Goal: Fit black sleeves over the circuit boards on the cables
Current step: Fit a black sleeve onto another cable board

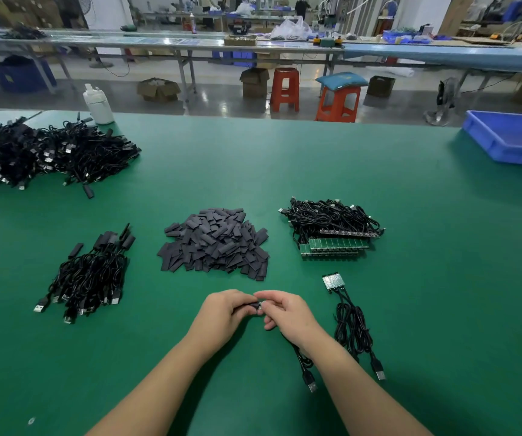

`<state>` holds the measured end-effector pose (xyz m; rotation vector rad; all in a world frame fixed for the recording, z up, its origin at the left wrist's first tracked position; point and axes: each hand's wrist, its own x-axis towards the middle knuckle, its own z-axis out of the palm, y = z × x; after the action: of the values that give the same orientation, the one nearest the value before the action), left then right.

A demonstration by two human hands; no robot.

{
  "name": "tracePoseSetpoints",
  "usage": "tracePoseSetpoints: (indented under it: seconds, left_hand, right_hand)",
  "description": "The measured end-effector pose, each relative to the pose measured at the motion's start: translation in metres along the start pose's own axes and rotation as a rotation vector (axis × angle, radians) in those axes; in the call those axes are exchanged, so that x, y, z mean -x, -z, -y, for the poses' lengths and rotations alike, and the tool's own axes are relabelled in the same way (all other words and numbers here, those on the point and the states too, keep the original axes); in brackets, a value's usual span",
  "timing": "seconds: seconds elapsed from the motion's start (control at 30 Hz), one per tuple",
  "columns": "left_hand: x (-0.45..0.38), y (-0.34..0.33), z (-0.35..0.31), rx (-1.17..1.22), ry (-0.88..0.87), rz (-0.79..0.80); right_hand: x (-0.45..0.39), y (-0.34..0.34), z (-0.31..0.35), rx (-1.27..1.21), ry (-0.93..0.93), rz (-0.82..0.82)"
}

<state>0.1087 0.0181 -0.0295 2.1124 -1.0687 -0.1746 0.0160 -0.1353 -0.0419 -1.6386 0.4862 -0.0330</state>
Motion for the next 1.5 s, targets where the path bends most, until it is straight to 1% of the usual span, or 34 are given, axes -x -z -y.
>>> tracePoseSetpoints:
  seconds: [0.2,0.3,0.4,0.57,0.87,1.0,1.17,1.3,1.4,1.5]
  left_hand:
    - [0.001,-0.001,0.000,0.047,0.043,-0.018]
    - [0.000,-0.001,0.002,0.018,0.038,-0.005]
    - [-0.002,-0.001,0.001,-0.016,0.009,0.043]
    - [-0.006,-0.007,-0.003,-0.079,-0.012,0.079]
    - [-0.011,-0.011,-0.004,-0.321,-0.018,0.173]
    - [-0.012,-0.012,-0.005,-0.398,-0.049,0.192]
    - [-0.014,-0.012,-0.011,-0.562,-0.072,0.257]
    - [-0.015,-0.014,-0.016,-0.640,-0.085,0.297]
    - [-0.014,-0.017,-0.014,-0.617,-0.093,0.279]
    - [-0.009,-0.021,-0.011,-0.470,-0.086,0.212]
  right_hand:
    - [0.000,0.003,0.000,0.099,0.018,0.035]
    - [-0.003,0.003,-0.004,0.147,0.019,0.044]
    - [-0.006,0.002,-0.009,0.186,0.032,0.039]
    - [-0.009,0.004,-0.014,0.186,0.037,0.065]
    - [-0.010,0.001,-0.015,0.229,0.024,0.057]
    - [-0.011,0.001,-0.017,0.251,0.028,0.062]
    - [-0.011,0.002,-0.018,0.265,0.022,0.055]
    - [-0.009,0.002,-0.016,0.271,0.040,0.054]
    - [-0.008,0.002,-0.013,0.257,0.042,0.040]
    - [-0.006,0.001,-0.012,0.207,0.037,0.030]
